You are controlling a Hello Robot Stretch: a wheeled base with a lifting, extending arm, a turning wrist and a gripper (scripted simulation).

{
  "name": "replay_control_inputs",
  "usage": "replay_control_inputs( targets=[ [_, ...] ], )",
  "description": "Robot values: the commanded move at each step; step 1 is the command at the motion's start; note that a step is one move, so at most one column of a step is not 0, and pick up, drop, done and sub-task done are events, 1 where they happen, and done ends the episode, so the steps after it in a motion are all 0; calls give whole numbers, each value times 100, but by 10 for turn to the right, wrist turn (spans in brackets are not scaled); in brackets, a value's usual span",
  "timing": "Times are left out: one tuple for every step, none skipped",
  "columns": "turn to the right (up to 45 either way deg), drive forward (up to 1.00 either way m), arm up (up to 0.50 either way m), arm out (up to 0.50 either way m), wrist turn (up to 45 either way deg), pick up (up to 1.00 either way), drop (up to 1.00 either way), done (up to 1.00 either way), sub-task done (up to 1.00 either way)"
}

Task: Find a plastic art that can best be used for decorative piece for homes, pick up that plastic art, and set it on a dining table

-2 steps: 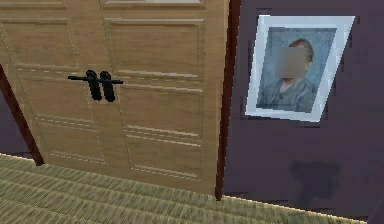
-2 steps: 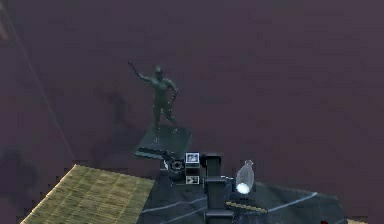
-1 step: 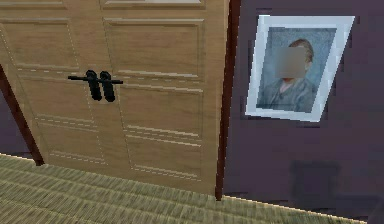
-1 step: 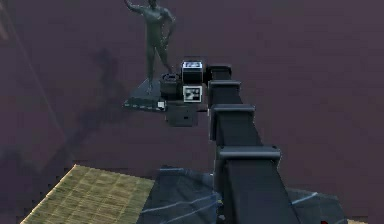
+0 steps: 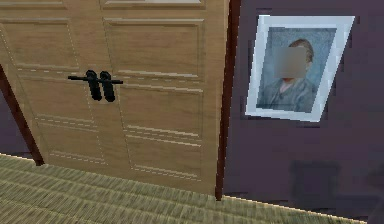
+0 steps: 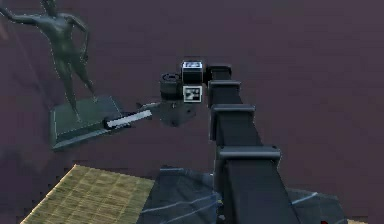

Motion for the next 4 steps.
replay_control_inputs(
  targets=[
    [0, 0, 0, 0, -450, 0, 0, 0, 0],
    [0, 0, 0, 0, -360, 0, 0, 0, 0],
    [0, 0, 0, -22, 0, 0, 0, 0, 0],
    [-450, 0, 0, 0, 0, 0, 0, 0, 0]
  ],
)
